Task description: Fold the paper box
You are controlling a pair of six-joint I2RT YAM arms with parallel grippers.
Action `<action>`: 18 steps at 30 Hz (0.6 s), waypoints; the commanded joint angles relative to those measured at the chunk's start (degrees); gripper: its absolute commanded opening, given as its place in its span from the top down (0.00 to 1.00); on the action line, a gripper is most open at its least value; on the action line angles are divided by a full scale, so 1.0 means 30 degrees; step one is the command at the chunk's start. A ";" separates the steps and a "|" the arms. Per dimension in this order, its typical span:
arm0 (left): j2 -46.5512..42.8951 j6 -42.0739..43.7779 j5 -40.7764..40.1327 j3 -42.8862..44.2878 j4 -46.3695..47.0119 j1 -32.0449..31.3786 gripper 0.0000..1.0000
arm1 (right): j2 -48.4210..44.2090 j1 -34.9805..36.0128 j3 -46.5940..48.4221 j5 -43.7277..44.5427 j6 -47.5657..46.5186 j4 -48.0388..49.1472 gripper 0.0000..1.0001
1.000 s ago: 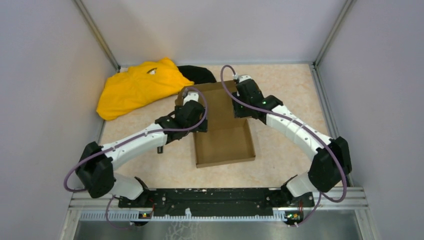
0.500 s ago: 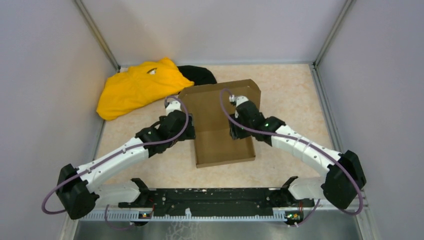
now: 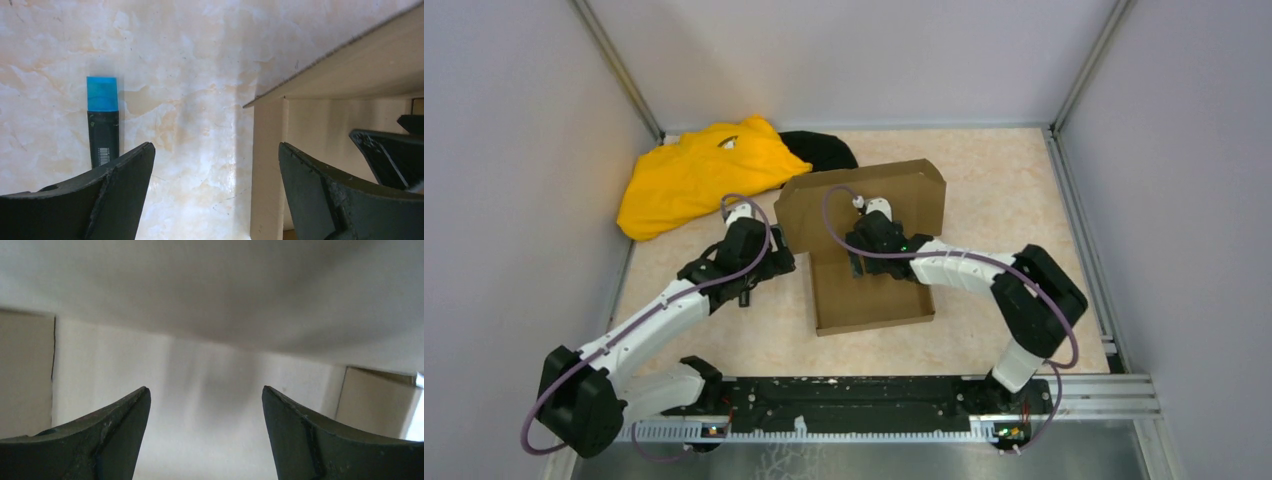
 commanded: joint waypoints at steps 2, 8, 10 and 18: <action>-0.0181 0.0492 0.1185 -0.0297 0.1265 0.1205 0.01 | 0.2595 0.0033 0.3148 0.1920 0.0388 0.1848 0.19; -0.0241 0.0872 0.1846 -0.0702 0.1833 0.2329 0.01 | 0.4807 -0.0171 0.5427 0.3185 0.0714 0.0976 0.19; -0.0122 0.1037 0.2024 -0.0811 0.1935 0.2566 0.01 | 0.5182 -0.0368 0.5835 0.3706 0.1214 0.0683 0.19; -0.0148 0.1403 0.2117 -0.1132 0.2110 0.3005 0.01 | 0.5400 -0.1219 0.5782 0.5176 0.2692 0.1600 0.18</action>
